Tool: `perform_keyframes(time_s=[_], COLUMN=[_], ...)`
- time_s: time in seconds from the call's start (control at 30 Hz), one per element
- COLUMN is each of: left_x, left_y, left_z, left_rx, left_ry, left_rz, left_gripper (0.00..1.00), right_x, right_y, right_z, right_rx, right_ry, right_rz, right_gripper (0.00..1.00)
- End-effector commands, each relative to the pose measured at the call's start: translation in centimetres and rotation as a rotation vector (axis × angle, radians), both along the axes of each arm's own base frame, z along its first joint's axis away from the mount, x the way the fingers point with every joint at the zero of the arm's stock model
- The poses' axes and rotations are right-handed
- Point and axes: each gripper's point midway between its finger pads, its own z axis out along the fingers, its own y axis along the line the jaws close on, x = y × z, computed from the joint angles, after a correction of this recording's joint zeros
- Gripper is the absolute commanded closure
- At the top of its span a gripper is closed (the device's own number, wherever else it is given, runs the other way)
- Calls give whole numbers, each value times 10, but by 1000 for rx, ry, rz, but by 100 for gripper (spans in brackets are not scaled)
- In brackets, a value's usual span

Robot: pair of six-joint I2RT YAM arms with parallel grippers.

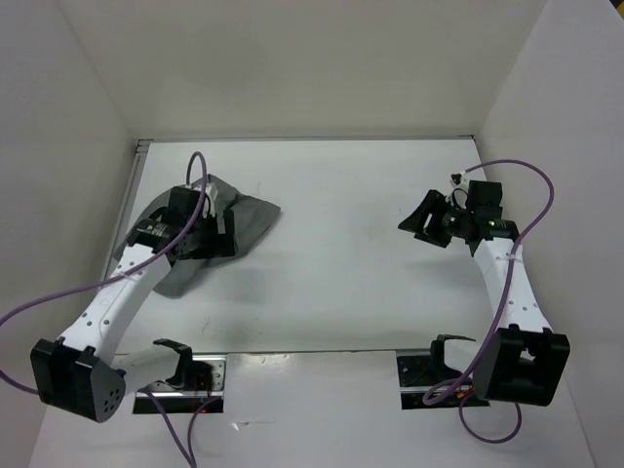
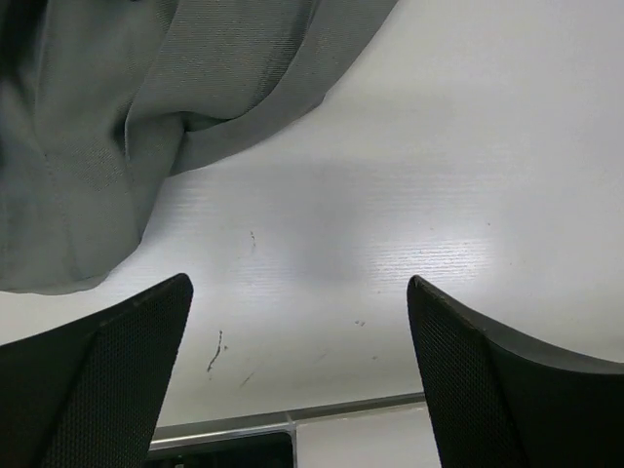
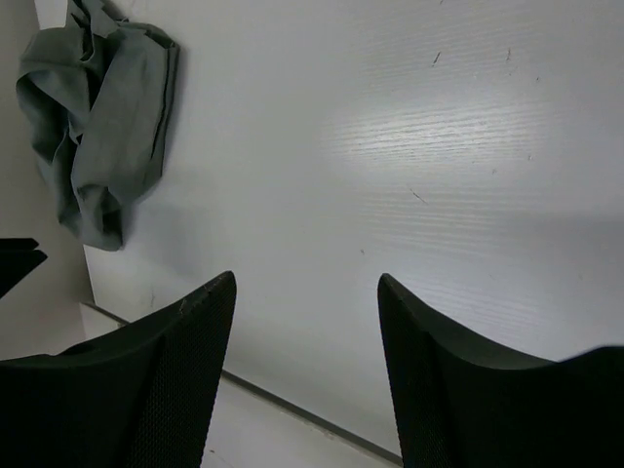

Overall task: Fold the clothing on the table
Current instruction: Grab the skirt from the pile, then move the skirt to the center of the board

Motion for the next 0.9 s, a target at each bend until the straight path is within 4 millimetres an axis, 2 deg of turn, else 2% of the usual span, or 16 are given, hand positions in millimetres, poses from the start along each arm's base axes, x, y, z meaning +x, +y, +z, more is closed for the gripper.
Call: perform_keyframes(time_s=[0.0,0.07,0.13,0.17,0.23,0.27,0.43,0.57,0.6,0.63,0.67,0.7,0.73,0.8,0.83,0.87], left_x=[27,43,58,66,80,85,99,97,98,97,95,97,108,113,130,128], left_y=[-7,-2,19,23,43,50,58,65,62,57,46,35,19,-21,-40,-68], left_z=[10,16,-2,-19,-22,-42,-79,-105,-111,-113,-116,-110,-82,-35,38,77], left_rx=[-53,-12,106,159,281,339,430,488,477,455,403,377,338,250,155,19], left_ry=[-63,-85,-24,35,57,118,202,262,272,283,303,292,217,126,-49,-124], left_rz=[48,70,138,146,215,237,270,281,260,233,182,145,108,-18,-54,-157], left_gripper=[3,5,10,15,27,29,31,31,60,83,100,100,100,100,100,100], right_x=[1,2,4,4,4,1,-3,-4,-4,-4,-4,-4,-3,-2,-2,-1], right_y=[3,5,6,6,6,6,5,4,4,4,4,4,4,4,4,4], right_z=[4,5,7,7,7,7,11,12,12,12,12,12,15,13,13,10], right_rx=[2,10,15,16,16,15,5,-3,-3,-3,-3,-3,-4,-3,-3,-1], right_ry=[-12,-12,-22,-22,-22,-26,-46,-47,-47,-47,-47,-47,-56,-47,-47,-36], right_rz=[21,28,35,35,35,35,29,21,21,21,21,21,21,21,21,21], right_gripper=[34,34,34,34,34,34,34,34,34,34,34,34,34,34,34,34])
